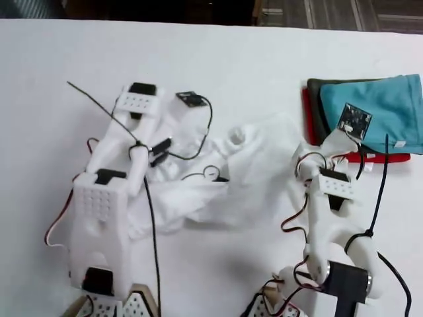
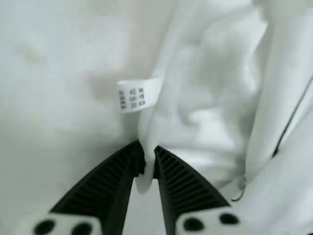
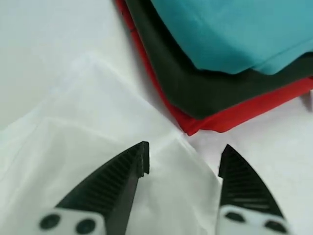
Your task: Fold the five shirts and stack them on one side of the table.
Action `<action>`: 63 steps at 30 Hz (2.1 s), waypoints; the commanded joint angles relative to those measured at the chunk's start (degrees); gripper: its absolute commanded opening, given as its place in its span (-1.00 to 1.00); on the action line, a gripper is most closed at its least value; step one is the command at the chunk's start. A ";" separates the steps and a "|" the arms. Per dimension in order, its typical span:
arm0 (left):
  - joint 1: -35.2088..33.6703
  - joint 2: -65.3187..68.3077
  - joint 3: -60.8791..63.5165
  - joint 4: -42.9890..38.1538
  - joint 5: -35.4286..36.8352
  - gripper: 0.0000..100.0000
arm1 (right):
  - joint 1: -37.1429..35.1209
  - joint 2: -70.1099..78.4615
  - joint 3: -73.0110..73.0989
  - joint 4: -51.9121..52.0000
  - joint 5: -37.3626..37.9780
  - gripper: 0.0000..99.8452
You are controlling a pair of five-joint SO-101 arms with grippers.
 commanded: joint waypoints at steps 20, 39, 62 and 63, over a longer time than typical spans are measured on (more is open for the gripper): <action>-24.62 -42.64 33.27 6.51 -22.15 -0.95 | -1.63 7.43 -26.37 32.04 5.54 -0.53; -31.65 -41.05 41.01 -9.85 -7.38 -0.95 | -26.77 56.84 -97.85 54.02 21.36 -0.53; -31.65 -40.97 41.19 -9.76 -5.98 -0.95 | -29.93 79.34 -124.75 63.43 39.38 -0.53; -31.65 -40.97 41.19 -9.76 -5.98 -0.95 | -30.20 79.87 -125.36 63.43 40.09 -0.53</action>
